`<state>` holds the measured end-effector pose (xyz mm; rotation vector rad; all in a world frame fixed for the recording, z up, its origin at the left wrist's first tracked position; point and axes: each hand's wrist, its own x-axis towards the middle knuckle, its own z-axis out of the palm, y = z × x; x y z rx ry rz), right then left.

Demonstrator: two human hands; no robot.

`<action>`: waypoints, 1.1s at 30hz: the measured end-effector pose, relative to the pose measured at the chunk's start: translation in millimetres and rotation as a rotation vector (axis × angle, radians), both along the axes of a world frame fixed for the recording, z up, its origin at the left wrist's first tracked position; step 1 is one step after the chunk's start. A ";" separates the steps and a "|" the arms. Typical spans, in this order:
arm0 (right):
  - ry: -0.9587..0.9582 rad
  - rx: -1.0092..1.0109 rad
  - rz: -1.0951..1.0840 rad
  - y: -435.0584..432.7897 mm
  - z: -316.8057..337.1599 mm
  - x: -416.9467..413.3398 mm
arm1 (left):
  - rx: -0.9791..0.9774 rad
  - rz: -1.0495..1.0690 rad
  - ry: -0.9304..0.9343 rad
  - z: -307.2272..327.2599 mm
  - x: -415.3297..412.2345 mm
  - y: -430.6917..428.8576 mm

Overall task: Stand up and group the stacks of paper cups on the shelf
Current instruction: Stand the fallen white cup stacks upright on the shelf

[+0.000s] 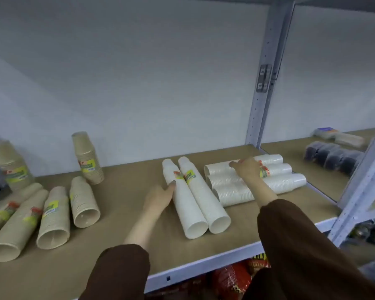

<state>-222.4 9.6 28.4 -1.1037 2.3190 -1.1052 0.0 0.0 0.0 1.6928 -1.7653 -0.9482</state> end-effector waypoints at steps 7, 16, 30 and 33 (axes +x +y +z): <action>0.292 0.186 0.032 -41.5 -10.9 -4.3 | 0.148 -0.020 0.103 -8.7 -22.5 -27.6; 0.533 0.331 0.106 -60.8 -20.7 -4.8 | 0.195 0.030 0.166 -13.3 -14.5 -46.7; 0.137 0.088 0.009 -57.0 -17.9 -1.8 | 0.217 0.042 0.142 -8.5 8.5 -57.2; -0.032 0.165 -0.120 -70.3 -14.9 -1.7 | 0.217 0.043 0.142 -7.4 9.4 -57.5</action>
